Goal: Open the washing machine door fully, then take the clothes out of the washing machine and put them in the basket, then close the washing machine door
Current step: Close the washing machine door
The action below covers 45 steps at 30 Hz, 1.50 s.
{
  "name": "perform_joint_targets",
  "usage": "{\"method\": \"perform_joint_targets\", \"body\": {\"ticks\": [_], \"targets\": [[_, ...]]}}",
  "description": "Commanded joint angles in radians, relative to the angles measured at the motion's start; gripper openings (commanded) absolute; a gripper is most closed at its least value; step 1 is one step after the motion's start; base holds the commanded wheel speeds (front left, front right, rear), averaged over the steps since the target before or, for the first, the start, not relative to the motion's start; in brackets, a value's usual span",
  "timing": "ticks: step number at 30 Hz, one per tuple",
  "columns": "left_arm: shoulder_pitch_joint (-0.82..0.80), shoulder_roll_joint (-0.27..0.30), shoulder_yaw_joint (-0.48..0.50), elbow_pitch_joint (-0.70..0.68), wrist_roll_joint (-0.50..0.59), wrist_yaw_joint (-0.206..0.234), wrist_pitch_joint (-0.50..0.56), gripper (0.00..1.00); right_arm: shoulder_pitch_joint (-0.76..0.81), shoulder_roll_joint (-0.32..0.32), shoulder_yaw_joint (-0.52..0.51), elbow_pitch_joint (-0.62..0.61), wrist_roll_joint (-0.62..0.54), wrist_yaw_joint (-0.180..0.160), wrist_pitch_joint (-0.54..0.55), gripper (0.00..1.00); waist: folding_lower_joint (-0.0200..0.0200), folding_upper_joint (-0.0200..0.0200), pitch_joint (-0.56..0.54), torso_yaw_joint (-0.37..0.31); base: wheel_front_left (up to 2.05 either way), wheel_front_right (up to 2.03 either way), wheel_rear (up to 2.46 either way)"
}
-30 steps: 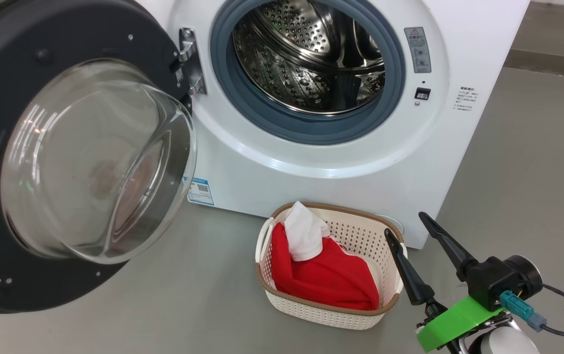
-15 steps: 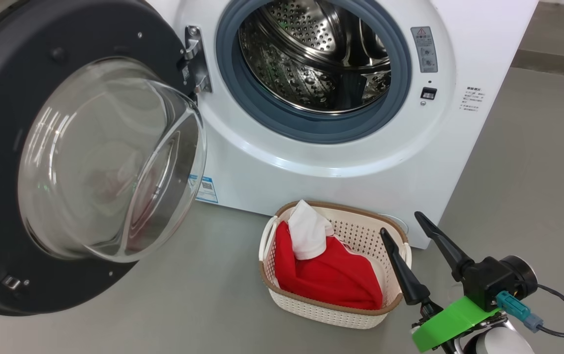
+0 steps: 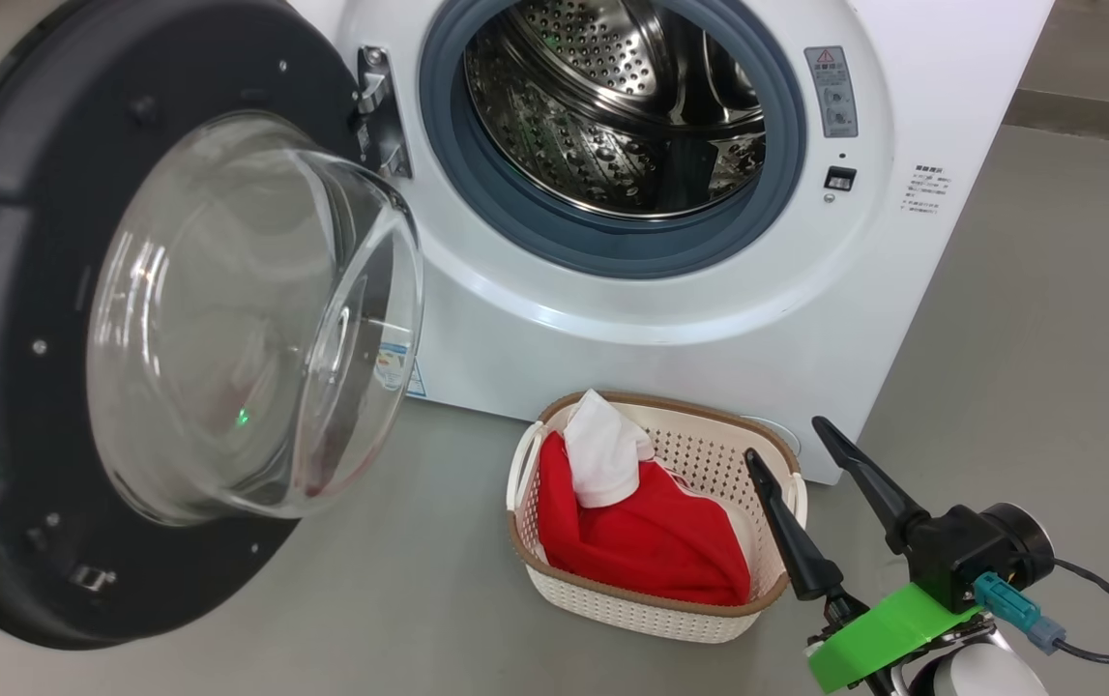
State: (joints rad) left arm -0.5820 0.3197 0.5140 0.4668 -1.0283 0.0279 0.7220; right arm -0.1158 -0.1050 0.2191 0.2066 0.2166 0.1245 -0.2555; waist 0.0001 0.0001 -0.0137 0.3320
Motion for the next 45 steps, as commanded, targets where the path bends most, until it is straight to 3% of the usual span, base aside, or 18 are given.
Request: {"method": "perform_joint_targets", "body": {"ticks": [1,23,32,45], "targets": [[0.031,0.008,0.014,-0.066,-0.023,0.008,0.034,0.0,-0.026,0.001,0.018,-0.024,-0.004,0.006,-0.006,1.0,-0.0001,-0.0001,0.0,-0.001,0.0,0.0,0.0],[0.169,-0.179,0.017,-0.405,-0.151,0.076,0.136,0.0,-0.026,0.009,0.017,-0.023,-0.009,0.006,-0.006,1.0,-0.0001,-0.0001,0.014,-0.016,0.0,0.0,0.0],[0.198,-0.218,0.003,-0.453,-0.167,0.089,0.138,0.0,-0.03,0.011,0.02,-0.022,-0.005,0.006,-0.006,1.0,-0.0001,-0.0001,0.015,-0.04,0.0,0.0,0.0],[0.239,-0.266,-0.017,-0.527,-0.316,0.163,0.148,0.0,-0.023,0.017,0.019,-0.021,-0.01,0.006,-0.006,1.0,-0.0001,-0.0001,0.011,-0.081,0.0,0.0,0.0]]}}
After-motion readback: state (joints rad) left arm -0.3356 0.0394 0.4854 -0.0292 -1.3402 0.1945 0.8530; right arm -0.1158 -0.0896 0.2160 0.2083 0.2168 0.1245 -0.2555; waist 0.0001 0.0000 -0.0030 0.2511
